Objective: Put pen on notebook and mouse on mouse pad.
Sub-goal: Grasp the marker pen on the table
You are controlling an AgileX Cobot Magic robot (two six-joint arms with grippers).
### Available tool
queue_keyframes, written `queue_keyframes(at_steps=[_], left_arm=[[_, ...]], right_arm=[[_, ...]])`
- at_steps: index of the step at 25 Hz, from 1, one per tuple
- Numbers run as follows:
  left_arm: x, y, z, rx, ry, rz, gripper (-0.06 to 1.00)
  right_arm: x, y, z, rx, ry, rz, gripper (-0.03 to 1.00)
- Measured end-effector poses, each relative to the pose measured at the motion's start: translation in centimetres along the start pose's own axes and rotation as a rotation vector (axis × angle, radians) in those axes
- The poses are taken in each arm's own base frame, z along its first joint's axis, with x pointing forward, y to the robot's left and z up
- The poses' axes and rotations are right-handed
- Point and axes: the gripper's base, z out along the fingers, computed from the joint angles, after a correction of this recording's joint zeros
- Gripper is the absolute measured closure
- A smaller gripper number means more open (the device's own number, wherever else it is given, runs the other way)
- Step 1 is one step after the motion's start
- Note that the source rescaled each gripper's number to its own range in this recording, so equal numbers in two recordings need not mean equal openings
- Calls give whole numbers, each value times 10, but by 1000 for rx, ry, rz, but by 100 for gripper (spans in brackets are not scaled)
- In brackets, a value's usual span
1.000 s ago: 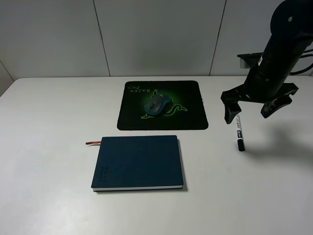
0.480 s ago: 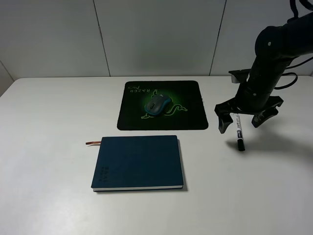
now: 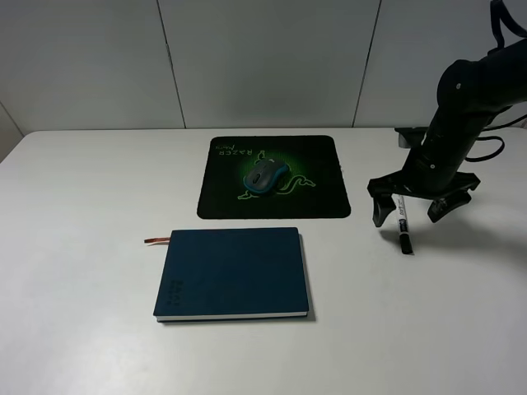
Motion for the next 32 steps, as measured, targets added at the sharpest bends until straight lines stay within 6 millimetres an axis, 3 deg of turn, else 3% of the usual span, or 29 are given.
queue_keyframes(at_steps=[9, 17, 25, 30, 32], left_arm=[[0, 0, 0, 0, 0, 0, -5], [0, 0, 0, 0, 0, 0, -5], [0, 0, 0, 0, 0, 0, -5], [0, 0, 0, 0, 0, 0, -5], [0, 0, 0, 0, 0, 0, -6]], right_arm=[[-2, -1, 20, 4, 14, 0, -3], [-2, -1, 22, 8, 18, -2, 1], [-2, -1, 23, 11, 21, -5, 52], [-2, -1, 24, 12, 23, -4, 91], [-2, -1, 24, 12, 22, -4, 97]])
